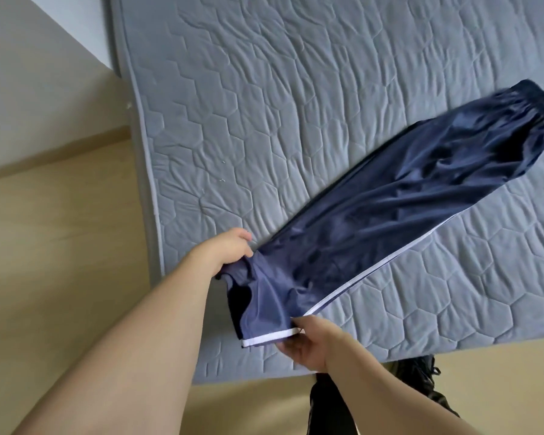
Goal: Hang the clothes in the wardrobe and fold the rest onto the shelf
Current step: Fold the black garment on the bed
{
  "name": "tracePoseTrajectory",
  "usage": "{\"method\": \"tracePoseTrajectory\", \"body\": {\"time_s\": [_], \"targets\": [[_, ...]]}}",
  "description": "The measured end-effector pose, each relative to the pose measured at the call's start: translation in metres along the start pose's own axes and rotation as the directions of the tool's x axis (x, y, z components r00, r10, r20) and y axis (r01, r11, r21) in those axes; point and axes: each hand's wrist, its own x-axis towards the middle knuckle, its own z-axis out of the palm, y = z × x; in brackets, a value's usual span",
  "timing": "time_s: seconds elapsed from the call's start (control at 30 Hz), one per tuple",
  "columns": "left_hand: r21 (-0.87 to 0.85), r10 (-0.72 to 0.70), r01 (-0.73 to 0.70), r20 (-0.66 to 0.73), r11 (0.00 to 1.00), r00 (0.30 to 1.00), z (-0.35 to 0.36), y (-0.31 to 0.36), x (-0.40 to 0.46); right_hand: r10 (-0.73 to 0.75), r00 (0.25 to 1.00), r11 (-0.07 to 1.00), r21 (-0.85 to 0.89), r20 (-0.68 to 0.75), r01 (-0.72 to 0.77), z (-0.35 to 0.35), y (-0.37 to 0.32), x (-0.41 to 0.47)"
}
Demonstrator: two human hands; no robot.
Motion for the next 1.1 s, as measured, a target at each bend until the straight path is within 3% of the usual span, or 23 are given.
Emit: {"method": "tracePoseTrajectory", "body": {"time_s": [0.17,0.23,0.27,0.33,0.4,0.47,0.53,0.63,0.73,0.8,0.93,1.1], "targets": [[-0.326,0.05,0.01,0.177,0.945,0.983,0.047,0.096,0.012,-0.057,0.987,0.994,0.079,-0.149,0.07,-0.056,-0.063,-0.011],[-0.352,0.128,-0.035,0.243,0.935,0.961,0.071,0.127,0.027,-0.097,0.978,0.989,0.088,-0.186,0.115,-0.083,-0.091,-0.012],[-0.314,0.169,-0.083,0.257,0.946,0.952,0.083,0.141,0.037,-0.129,0.97,0.989,0.051,-0.204,0.142,-0.094,-0.105,-0.012],[-0.195,0.233,-0.188,0.246,0.963,0.941,0.103,0.163,0.058,-0.222,0.947,0.966,-0.183,-0.231,0.182,-0.118,-0.129,-0.008],[0.071,0.301,-0.312,0.132,0.947,0.944,0.122,0.181,0.08,-0.304,0.929,0.89,-0.41,-0.213,0.197,-0.137,-0.151,0.0],[0.432,0.392,-0.359,0.015,0.827,0.92,0.134,0.191,0.102,-0.39,0.895,0.862,-0.429,-0.218,0.271,-0.152,-0.168,0.011],[0.573,0.449,-0.341,-0.052,0.745,0.892,0.148,0.201,0.117,-0.484,0.838,0.861,-0.306,-0.25,0.406,-0.162,-0.186,0.02],[0.451,0.449,-0.371,-0.075,0.812,0.891,0.155,0.201,0.128,-0.605,0.734,0.792,-0.135,-0.307,0.596,-0.158,-0.206,0.025],[0.334,0.435,-0.379,-0.11,0.863,0.894,0.162,0.2,0.127,-0.589,0.744,0.775,0.039,-0.315,0.63,-0.159,-0.226,0.022],[0.327,0.457,-0.389,-0.165,0.861,0.874,0.16,0.198,0.124,-0.623,0.699,0.758,-0.054,-0.35,0.65,-0.163,-0.231,0.017],[0.436,0.524,-0.424,-0.135,0.794,0.841,0.159,0.203,0.116,-0.833,0.459,0.554,-0.468,-0.31,0.689,-0.18,-0.227,0.008],[0.413,0.577,-0.465,-0.201,0.783,0.792,0.174,0.216,0.113,-0.863,0.477,0.49,-0.501,-0.165,0.713,-0.189,-0.227,0.003]]}}
